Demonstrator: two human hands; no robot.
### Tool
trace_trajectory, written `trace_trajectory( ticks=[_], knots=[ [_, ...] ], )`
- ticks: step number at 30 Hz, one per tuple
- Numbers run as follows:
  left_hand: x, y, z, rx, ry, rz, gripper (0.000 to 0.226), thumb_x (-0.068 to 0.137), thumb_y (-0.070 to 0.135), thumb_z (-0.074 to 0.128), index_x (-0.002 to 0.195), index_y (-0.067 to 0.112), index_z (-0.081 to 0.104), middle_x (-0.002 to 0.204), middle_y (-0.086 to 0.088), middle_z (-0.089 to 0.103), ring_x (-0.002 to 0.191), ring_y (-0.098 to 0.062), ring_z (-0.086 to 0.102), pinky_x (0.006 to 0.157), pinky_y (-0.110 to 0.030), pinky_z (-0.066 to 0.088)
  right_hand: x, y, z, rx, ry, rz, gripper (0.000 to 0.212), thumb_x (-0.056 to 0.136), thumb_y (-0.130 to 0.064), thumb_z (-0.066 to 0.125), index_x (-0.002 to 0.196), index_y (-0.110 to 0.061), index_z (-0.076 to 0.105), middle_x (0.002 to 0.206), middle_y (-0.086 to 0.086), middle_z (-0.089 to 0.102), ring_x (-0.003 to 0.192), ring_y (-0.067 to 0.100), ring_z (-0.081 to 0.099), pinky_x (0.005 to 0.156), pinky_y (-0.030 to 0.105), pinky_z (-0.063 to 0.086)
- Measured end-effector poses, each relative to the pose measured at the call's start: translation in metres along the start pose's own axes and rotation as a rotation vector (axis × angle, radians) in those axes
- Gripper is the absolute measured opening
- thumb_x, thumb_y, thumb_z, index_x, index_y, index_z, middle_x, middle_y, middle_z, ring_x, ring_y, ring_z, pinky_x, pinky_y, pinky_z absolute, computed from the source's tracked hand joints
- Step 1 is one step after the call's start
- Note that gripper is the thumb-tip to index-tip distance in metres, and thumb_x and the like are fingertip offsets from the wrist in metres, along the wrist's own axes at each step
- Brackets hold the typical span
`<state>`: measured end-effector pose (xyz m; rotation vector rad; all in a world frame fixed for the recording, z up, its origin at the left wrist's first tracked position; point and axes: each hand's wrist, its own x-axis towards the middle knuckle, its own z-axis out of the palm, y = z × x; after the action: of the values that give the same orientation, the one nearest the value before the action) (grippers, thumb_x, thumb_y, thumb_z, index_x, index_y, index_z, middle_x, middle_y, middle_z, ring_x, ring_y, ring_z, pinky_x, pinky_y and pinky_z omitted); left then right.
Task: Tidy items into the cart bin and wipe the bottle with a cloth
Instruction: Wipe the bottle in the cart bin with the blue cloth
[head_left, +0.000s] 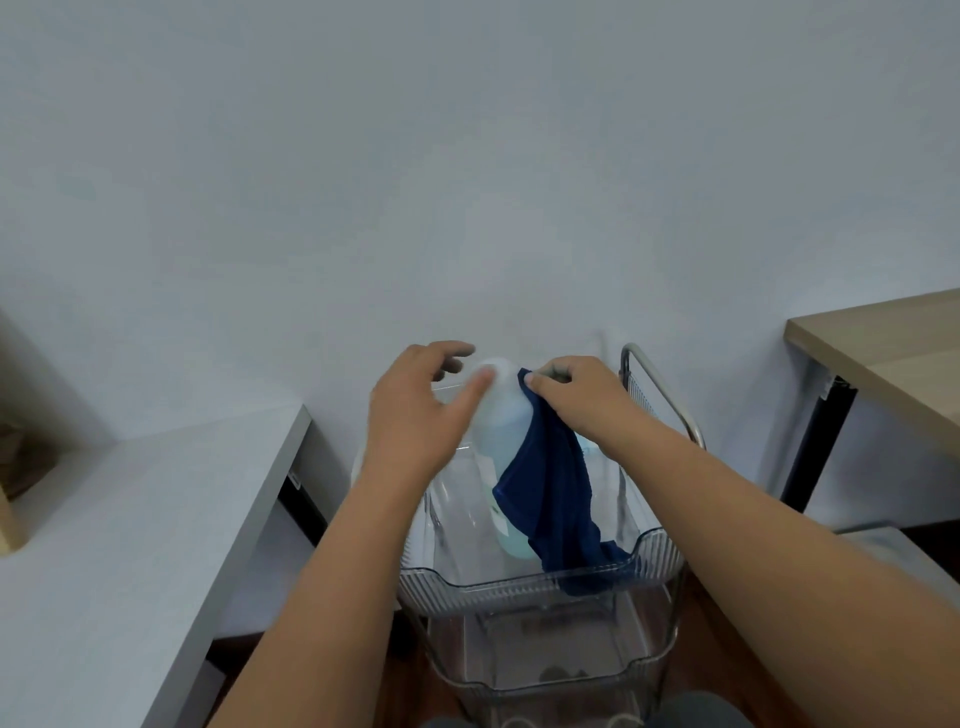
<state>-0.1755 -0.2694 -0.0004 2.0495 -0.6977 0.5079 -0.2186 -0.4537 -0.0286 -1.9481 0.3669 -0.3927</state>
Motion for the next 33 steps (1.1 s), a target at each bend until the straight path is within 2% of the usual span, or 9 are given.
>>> trace_trajectory(
  ticks=[5,10,13,17,20,24,29,31,33],
  knots=[
    [0.004,0.005,0.005,0.189,-0.024,-0.029,0.073,0.059,0.080,0.066,0.122,0.048,0.050,0.109,0.019,0.055,0.104,-0.010,0.056,0.092,-0.043,0.047,-0.004,0.000,-0.001,0.016,-0.009,0.015,0.021,0.088,-0.040,0.059,0.081,-0.024,0.071,0.085,-0.004,0.071,0.088,0.017,0.066,0.088,0.045,0.053],
    [0.005,-0.021,-0.016,0.021,-0.033,-0.121,0.060,0.064,0.062,0.079,0.116,0.048,0.052,0.105,0.020,0.060,0.101,-0.004,0.057,0.093,-0.047,0.049,-0.004,-0.001,-0.001,0.001,-0.016,0.017,0.023,0.088,-0.041,0.059,0.078,-0.023,0.070,0.084,-0.003,0.070,0.086,0.017,0.065,0.089,0.046,0.053],
    [0.000,-0.019,-0.015,-0.103,0.020,-0.145,0.040,0.073,0.057,0.075,0.109,0.043,0.064,0.096,0.018,0.067,0.093,0.004,0.060,0.086,-0.034,0.054,-0.005,-0.003,0.000,-0.010,-0.014,0.013,0.022,0.089,-0.040,0.059,0.077,-0.024,0.070,0.081,-0.006,0.069,0.085,0.016,0.065,0.089,0.046,0.053],
    [-0.005,0.011,0.010,0.063,-0.030,-0.070,0.054,0.063,0.076,0.069,0.102,0.038,0.069,0.097,0.022,0.062,0.084,0.006,0.059,0.069,-0.012,0.043,-0.009,-0.006,0.005,-0.022,0.005,0.018,0.021,0.088,-0.040,0.057,0.085,-0.027,0.074,0.088,-0.008,0.072,0.091,0.015,0.065,0.091,0.047,0.050],
    [0.000,0.016,0.018,0.142,-0.056,-0.061,0.050,0.069,0.064,0.074,0.107,0.031,0.071,0.102,0.016,0.061,0.081,0.002,0.057,0.067,-0.010,0.040,-0.009,-0.010,0.008,-0.045,0.038,0.057,0.023,0.088,-0.040,0.055,0.085,-0.028,0.074,0.089,-0.008,0.072,0.093,0.018,0.064,0.094,0.049,0.047],
    [0.004,0.009,0.011,0.002,-0.147,-0.111,0.034,0.075,0.042,0.079,0.107,0.036,0.072,0.102,0.019,0.066,0.087,0.002,0.064,0.079,-0.019,0.053,-0.008,-0.014,0.005,0.012,0.023,0.106,0.023,0.086,-0.037,0.059,0.083,-0.022,0.075,0.090,-0.002,0.073,0.093,0.023,0.066,0.090,0.048,0.051],
    [0.020,0.002,-0.010,-0.160,-0.520,-0.082,0.045,0.089,0.011,0.068,0.126,0.034,0.063,0.120,0.016,0.066,0.114,0.002,0.060,0.106,-0.031,0.046,-0.006,-0.018,0.005,0.049,0.015,0.121,0.027,0.085,-0.031,0.062,0.086,-0.008,0.075,0.097,0.014,0.073,0.092,0.030,0.068,0.087,0.046,0.054],
    [0.023,0.003,-0.013,-0.128,-0.595,-0.052,0.050,0.090,0.014,0.066,0.136,0.031,0.054,0.135,0.016,0.057,0.126,0.002,0.049,0.113,-0.033,0.036,-0.006,-0.018,0.005,0.039,0.010,0.121,0.028,0.084,-0.032,0.062,0.086,-0.007,0.074,0.097,0.015,0.072,0.082,0.025,0.066,0.086,0.047,0.053],
    [0.023,0.006,-0.012,-0.021,-0.530,-0.054,0.055,0.083,0.038,0.073,0.135,0.036,0.054,0.136,0.019,0.050,0.125,0.002,0.045,0.108,-0.029,0.036,-0.005,-0.018,0.005,-0.006,0.020,0.121,0.027,0.083,-0.035,0.060,0.082,-0.011,0.074,0.087,0.009,0.073,0.083,0.025,0.065,0.087,0.049,0.052]
  ],
)
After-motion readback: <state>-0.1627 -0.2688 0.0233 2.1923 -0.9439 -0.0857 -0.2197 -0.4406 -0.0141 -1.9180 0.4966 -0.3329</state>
